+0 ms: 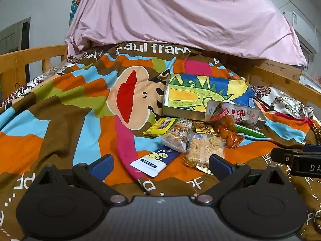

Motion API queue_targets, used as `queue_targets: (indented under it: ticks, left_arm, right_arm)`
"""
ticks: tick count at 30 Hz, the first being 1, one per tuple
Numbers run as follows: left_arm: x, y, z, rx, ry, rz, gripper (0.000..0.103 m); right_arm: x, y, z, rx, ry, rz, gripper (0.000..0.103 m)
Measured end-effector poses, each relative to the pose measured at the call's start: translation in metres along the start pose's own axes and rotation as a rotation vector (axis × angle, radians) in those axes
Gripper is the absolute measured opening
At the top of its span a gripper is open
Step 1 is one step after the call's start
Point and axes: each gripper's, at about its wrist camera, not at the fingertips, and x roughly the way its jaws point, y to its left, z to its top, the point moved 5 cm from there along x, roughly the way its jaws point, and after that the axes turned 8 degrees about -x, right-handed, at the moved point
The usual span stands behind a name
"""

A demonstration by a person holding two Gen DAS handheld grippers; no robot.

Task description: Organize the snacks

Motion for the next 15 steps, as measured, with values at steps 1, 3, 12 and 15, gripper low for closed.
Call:
queue_targets:
  ticks: [1, 3, 12, 15]
  left_arm:
    - [0.0001, 0.0002, 0.0002, 0.003, 0.001, 0.002, 0.103]
    - [0.0007, 0.0002, 0.0003, 0.007, 0.007, 0.001, 0.103]
    - [0.0027, -0.0008, 0.0006, 0.014, 0.014, -0.001, 0.103]
    - [0.0034, -0.0005, 0.0004, 0.012, 0.016, 0.003, 0.103]
  right_arm:
    - [0.0002, -0.0002, 0.0000, 0.000, 0.000, 0.000, 0.102]
    - [0.0002, 0.0001, 0.0001, -0.002, 0.000, 0.001, 0.103]
    - [0.0033, 0.0033, -0.0020, -0.013, 0.020, 0.028, 0.102]
    - [0.0047, 0.0037, -0.0020, -0.015, 0.025, 0.034, 0.102]
